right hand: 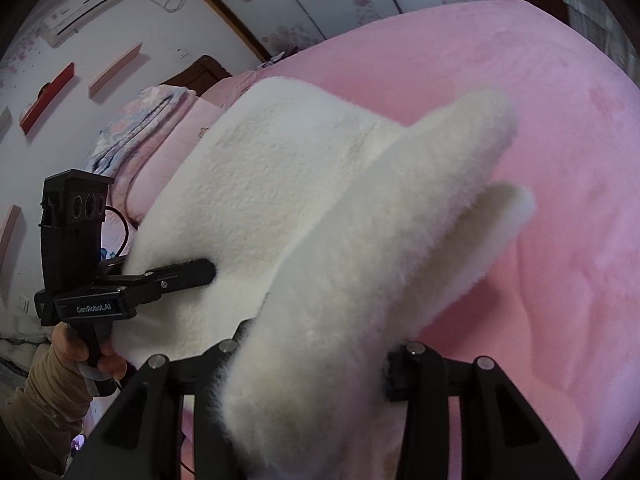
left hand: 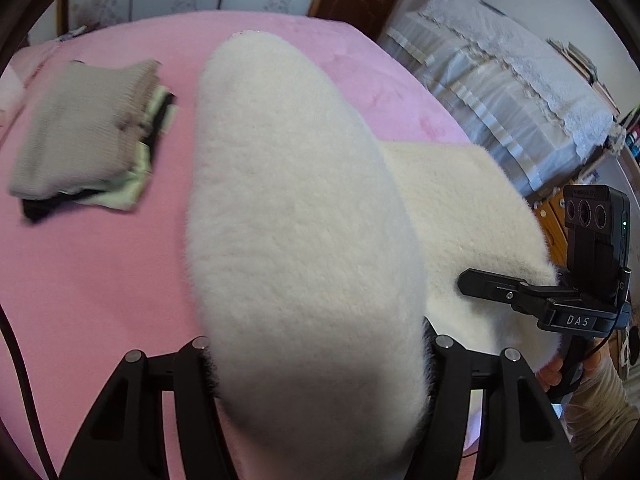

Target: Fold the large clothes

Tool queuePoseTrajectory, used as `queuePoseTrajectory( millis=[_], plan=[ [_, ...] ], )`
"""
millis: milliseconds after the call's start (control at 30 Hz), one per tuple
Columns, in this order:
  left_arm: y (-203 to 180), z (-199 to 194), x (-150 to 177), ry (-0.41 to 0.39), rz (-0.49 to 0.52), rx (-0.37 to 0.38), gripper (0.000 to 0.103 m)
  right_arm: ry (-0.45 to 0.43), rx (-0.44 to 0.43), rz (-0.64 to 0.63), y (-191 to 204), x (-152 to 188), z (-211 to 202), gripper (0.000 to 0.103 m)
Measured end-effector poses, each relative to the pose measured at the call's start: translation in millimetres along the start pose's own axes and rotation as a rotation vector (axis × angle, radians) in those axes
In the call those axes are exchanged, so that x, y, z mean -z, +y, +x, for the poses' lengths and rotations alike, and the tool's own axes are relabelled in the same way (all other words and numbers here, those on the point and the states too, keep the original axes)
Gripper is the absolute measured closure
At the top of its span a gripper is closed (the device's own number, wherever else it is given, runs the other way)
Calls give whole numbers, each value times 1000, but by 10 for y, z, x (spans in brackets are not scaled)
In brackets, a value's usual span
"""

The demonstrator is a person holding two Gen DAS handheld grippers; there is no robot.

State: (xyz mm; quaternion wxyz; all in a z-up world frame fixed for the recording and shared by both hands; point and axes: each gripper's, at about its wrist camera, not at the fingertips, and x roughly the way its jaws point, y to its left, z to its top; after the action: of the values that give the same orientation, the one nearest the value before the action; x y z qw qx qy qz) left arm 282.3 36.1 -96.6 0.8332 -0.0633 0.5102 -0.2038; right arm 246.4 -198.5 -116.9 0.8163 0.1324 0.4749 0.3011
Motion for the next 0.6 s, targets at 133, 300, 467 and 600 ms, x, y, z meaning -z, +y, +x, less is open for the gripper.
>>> queuePoseTrajectory(
  millis=[133,300,467,600],
  plan=[
    [561,-606,-358,-53,19,-76,42,-28,-54,-57,556,-500,271,62],
    [1375,-1018,-1095,-92,36,-140,42,-65,-104,-95,1122,-1353,811,61],
    [2315,-1116,-1806,-136,39,-191,42,-106,-137,-110,1459,-2160,1518,61],
    [3084,-983,-2205,-144,15,-214,41,-127,-147,-100,1575,-2619,2186,61]
  ],
)
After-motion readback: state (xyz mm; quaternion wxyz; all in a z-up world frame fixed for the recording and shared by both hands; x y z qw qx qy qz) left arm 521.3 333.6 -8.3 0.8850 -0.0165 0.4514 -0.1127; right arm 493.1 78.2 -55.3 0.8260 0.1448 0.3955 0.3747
